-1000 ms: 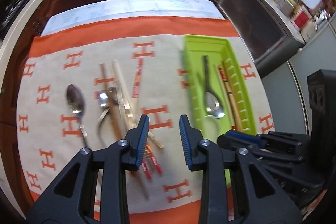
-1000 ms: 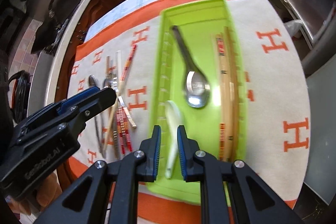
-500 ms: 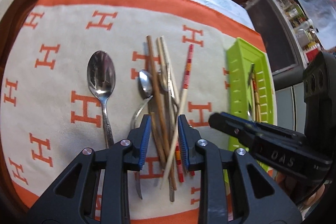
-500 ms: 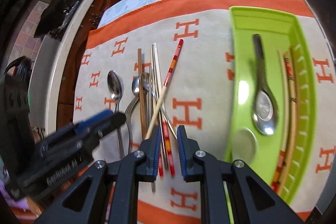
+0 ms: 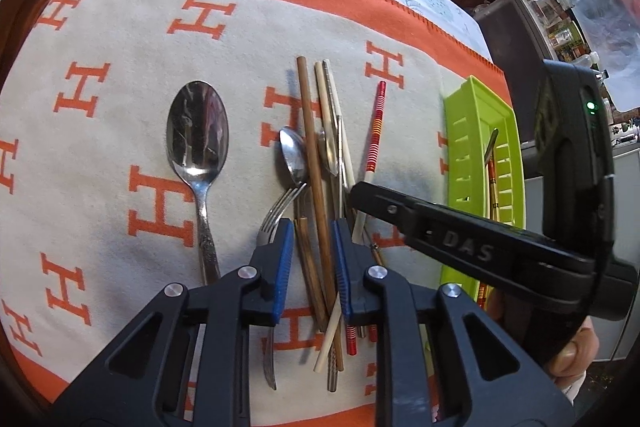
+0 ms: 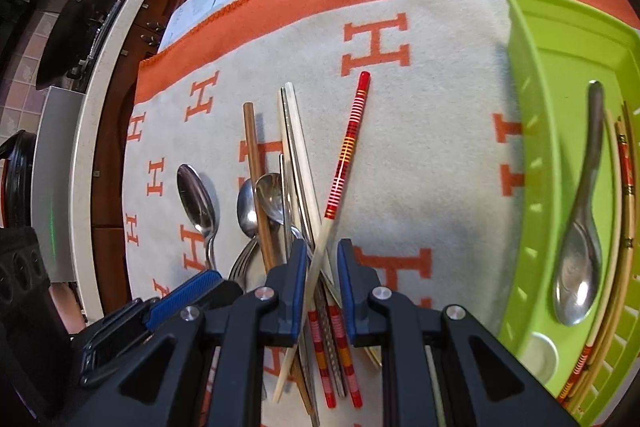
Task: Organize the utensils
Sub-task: 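Grasp a red-striped chopstick with the right gripper while the left grasps a brown chopstick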
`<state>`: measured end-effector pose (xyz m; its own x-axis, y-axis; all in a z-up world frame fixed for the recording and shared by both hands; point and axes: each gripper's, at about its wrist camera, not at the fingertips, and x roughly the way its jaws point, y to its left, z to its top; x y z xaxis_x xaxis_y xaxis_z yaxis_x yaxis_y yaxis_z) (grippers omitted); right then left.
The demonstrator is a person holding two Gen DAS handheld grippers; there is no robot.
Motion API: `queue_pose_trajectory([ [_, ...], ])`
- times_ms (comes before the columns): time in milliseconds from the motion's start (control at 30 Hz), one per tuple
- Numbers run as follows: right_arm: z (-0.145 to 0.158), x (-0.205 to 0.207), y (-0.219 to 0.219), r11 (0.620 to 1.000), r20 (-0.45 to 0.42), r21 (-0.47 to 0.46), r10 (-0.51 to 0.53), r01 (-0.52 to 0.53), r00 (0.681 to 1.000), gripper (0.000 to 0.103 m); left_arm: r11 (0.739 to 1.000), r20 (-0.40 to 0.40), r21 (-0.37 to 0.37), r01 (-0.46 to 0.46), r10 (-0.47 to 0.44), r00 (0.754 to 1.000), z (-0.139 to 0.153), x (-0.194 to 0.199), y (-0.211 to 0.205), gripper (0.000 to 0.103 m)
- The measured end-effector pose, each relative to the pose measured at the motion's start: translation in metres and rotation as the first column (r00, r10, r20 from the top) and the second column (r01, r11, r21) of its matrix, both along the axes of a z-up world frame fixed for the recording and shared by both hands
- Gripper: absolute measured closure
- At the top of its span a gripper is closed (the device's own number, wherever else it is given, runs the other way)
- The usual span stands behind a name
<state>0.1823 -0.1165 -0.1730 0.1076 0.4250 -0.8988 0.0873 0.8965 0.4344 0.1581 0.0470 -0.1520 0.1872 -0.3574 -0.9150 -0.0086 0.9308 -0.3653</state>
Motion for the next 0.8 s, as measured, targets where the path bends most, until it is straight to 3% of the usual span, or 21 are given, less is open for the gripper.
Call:
queue_pose_trajectory([
  [100,-0.006,0.001,0.003,1.000,-0.008,-0.009,-0.002,0.002,1.000,0.088,1.000,-0.006,0.001,0.000,0.000,1.000,-0.002,0.003,-0.003,0.086],
  [200,-0.010,0.001,0.001,1.000,-0.011,0.014,-0.017,0.017,1.000,0.097,1.000,-0.016,0.005,-0.006,0.006,1.000,-0.006,0.006,-0.007,0.088],
  [800,0.004,-0.021,-0.035,0.994,0.026,0.085,-0.072,0.069,0.997,0.097,0.998,-0.049,0.053,-0.028,0.030,0.998,-0.024,0.018,-0.026,0.095],
])
